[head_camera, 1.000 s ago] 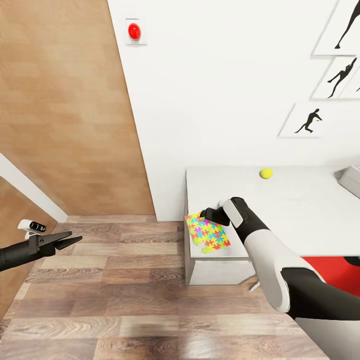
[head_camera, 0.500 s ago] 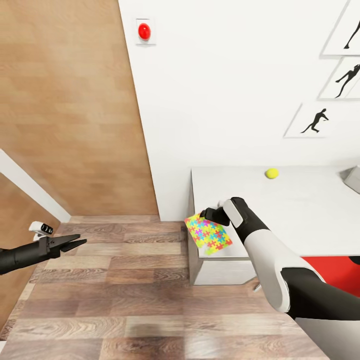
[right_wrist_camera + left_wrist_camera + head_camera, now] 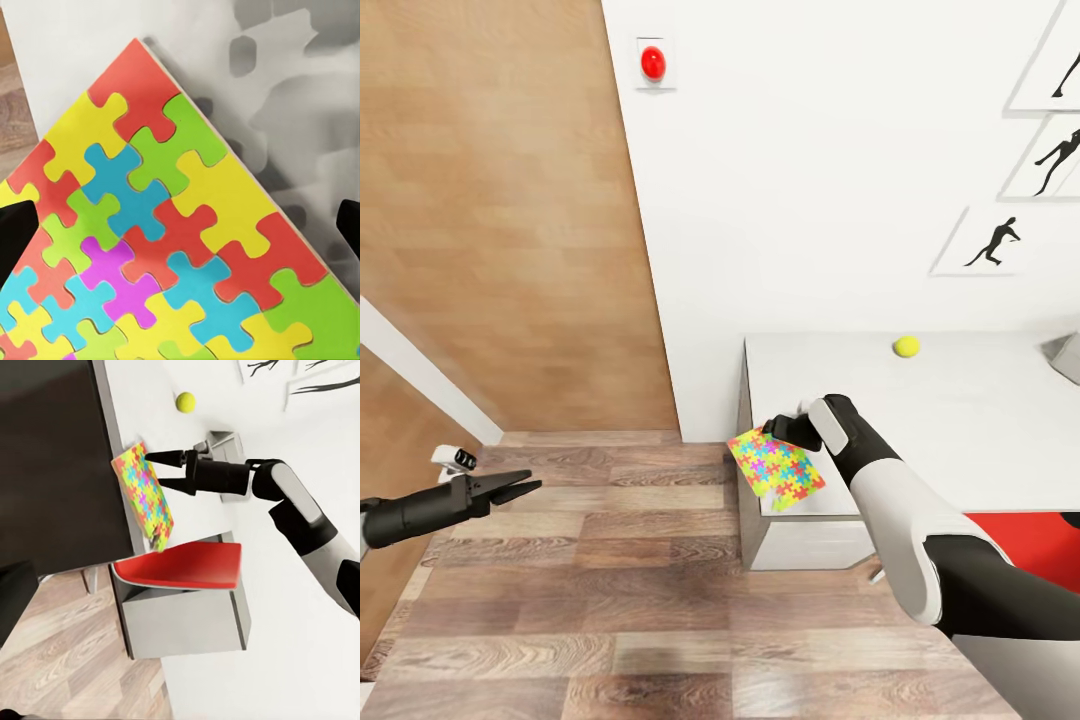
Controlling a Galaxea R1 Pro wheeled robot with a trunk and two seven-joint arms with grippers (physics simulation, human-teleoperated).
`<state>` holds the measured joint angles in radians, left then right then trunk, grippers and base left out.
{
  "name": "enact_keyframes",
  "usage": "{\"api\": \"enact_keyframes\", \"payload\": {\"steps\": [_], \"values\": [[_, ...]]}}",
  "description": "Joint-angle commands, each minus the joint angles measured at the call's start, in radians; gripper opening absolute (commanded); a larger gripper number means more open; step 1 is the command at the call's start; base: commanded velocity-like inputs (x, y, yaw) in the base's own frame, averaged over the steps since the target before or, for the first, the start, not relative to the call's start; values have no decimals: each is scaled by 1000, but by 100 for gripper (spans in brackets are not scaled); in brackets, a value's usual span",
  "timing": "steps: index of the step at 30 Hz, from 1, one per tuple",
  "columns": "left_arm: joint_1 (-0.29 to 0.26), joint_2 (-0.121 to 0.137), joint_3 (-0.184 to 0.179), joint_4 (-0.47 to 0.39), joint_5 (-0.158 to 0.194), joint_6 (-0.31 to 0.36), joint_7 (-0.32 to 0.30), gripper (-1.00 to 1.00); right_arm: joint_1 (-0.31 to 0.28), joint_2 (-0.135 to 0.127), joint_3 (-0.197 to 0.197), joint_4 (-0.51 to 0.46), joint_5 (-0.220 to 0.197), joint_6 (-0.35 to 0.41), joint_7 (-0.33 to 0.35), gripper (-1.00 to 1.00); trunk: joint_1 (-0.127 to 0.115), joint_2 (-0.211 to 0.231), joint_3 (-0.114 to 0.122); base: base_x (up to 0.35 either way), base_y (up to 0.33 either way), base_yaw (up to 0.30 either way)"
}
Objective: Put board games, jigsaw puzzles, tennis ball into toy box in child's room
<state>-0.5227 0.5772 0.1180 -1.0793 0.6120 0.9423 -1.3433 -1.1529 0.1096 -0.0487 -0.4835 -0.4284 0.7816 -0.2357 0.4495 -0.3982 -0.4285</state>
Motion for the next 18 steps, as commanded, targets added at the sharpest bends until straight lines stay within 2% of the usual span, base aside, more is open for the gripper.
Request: {"api": "enact_keyframes", "payload": {"steps": [1,3,4,6,7,8,9,11,12,13,14,16,18], "values": [[-2,-8,-2,-2,0,10,6,100,-1,1,-5,-1,-9,2,-8,100,1,-2,-2,0,0,0],[-5,-34,-6,-6,-17,10,37,100,-1,1,-5,-2,-8,1,-8,100,1,-2,-2,0,0,0],[-7,-54,-8,-8,-32,11,70,100,-1,0,-5,-2,-7,0,-8,100,1,-2,-2,0,0,0],[-8,-79,-9,-9,-52,11,114,100,0,0,-6,-3,-6,-1,-8,100,1,-2,-2,0,0,0],[-9,-107,-9,-10,-74,12,167,100,0,-1,-6,-6,-6,-1,-8,100,1,-2,-2,0,0,0],[-10,-122,-10,-10,-84,12,196,100,0,-1,-6,-7,-6,-2,-8,100,1,-2,-2,0,0,0],[-11,-153,-10,-9,-102,14,257,100,1,-2,-7,-9,-6,-3,-8,100,1,-2,-2,0,0,0],[-12,-185,-10,-7,-114,15,320,100,4,-2,-7,-12,-6,-3,-7,100,1,-2,-2,0,0,0],[-17,-220,-10,-5,-122,16,385,100,10,-3,-8,-14,-6,-4,-6,100,1,-2,-2,0,0,0],[-23,-239,-11,-3,-125,17,419,100,13,-4,-8,-15,-6,-4,-4,100,1,-2,-2,0,0,0],[-52,-299,-11,1,-131,18,527,100,24,-14,-11,-27,-7,-4,8,100,1,-2,-2,0,0,0],[-96,-378,-13,27,-133,18,690,100,46,-50,-16,-90,-7,-1,59,100,1,-2,-2,0,0,0],[-131,-435,-13,77,-135,13,831,100,91,-89,-18,-197,-7,6,144,100,1,-2,-2,0,0,0]]}}
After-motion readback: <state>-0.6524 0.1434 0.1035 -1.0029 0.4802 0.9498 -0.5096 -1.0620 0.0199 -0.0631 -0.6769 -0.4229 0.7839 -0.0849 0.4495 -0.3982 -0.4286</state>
